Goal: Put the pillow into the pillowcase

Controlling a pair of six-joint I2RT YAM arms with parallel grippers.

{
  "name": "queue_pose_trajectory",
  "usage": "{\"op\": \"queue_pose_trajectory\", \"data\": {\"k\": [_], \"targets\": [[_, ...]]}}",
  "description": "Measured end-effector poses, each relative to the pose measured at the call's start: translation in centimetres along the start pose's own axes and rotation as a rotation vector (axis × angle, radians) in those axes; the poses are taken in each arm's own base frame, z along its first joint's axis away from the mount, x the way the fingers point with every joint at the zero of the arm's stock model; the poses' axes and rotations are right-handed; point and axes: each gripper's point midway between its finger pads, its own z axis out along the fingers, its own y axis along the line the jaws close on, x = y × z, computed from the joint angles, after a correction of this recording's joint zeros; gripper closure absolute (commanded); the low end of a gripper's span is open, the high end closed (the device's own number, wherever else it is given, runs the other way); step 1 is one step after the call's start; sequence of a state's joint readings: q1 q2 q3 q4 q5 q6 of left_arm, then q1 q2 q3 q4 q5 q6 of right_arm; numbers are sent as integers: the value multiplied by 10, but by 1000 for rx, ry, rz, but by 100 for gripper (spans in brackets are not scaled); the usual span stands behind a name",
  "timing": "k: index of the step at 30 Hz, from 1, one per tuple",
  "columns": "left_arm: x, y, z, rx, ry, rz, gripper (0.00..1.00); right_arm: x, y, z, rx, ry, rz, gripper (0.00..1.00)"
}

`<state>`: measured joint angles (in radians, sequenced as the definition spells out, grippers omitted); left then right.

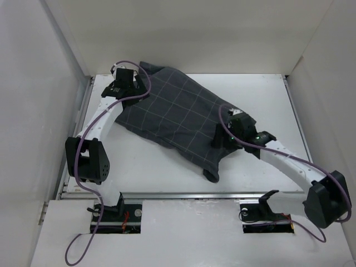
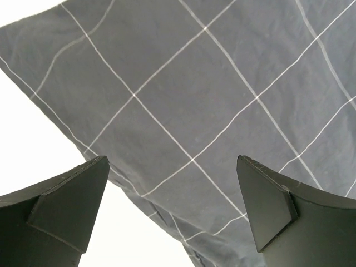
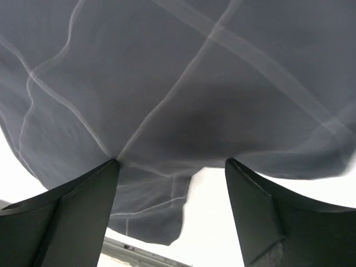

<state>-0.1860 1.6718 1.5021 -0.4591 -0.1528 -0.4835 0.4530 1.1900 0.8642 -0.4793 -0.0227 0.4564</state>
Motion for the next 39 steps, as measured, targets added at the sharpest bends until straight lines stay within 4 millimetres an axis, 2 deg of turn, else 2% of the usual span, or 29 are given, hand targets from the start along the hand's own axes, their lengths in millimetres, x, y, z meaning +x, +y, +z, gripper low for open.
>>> {"op": "queue_pose_trajectory", "data": {"k": [1, 2, 4, 5, 8, 11, 12, 14, 16, 18, 21, 23, 26, 29, 30, 34, 36, 39], "targets": [[3, 1, 1, -1, 8, 0, 0, 10, 6, 7, -11, 20, -20, 21], [5, 1, 1, -1, 13, -1, 0, 21, 15, 13, -30, 36, -43, 29], [6, 1, 2, 3, 16, -5, 0, 43, 30, 23, -59, 69, -79, 39], [7, 1, 3, 4, 18, -5, 0, 53, 36, 27, -67, 83, -89, 51], [7, 2, 3, -1, 16, -9, 0, 81, 41, 35, -62, 128, -92, 53], [4, 3, 0, -9, 4, -11, 0, 109, 35, 36, -28, 173, -84, 55], [3, 4, -1, -10, -2, -12, 0, 119, 31, 35, -13, 193, -85, 53], [0, 4, -4, -12, -13, -14, 0, 139, 20, 25, 15, 233, -74, 30], [-2, 5, -6, -14, -20, -17, 0, 148, 7, 7, 32, 232, -46, 17], [-2, 6, -8, -20, -22, -20, 0, 142, 6, -7, 17, 196, -21, 15], [-3, 7, -12, -25, -26, -22, 0, 117, 15, -32, -53, 76, 20, 0], [-7, 7, -18, -22, -36, -26, 0, 91, 18, -53, -66, -23, 40, 0], [-17, 5, -35, -1, -74, -33, 0, 36, 24, -84, -47, -208, 72, 0], [-33, -1, -69, 34, -162, -42, 0, -24, 26, -116, 19, -402, 115, 0], [-38, -4, -88, 59, -205, -47, 0, -44, 25, -125, 60, -461, 130, 0], [-43, -9, -140, 140, -307, -70, 0, -123, 17, -165, 230, -680, 211, 0], [-42, -7, -159, 163, -340, -83, 0, -157, 9, -175, 308, -748, 233, 0], [-44, -3, -174, 156, -381, -110, 0, -196, -9, -176, 409, -783, 239, 0]]}}
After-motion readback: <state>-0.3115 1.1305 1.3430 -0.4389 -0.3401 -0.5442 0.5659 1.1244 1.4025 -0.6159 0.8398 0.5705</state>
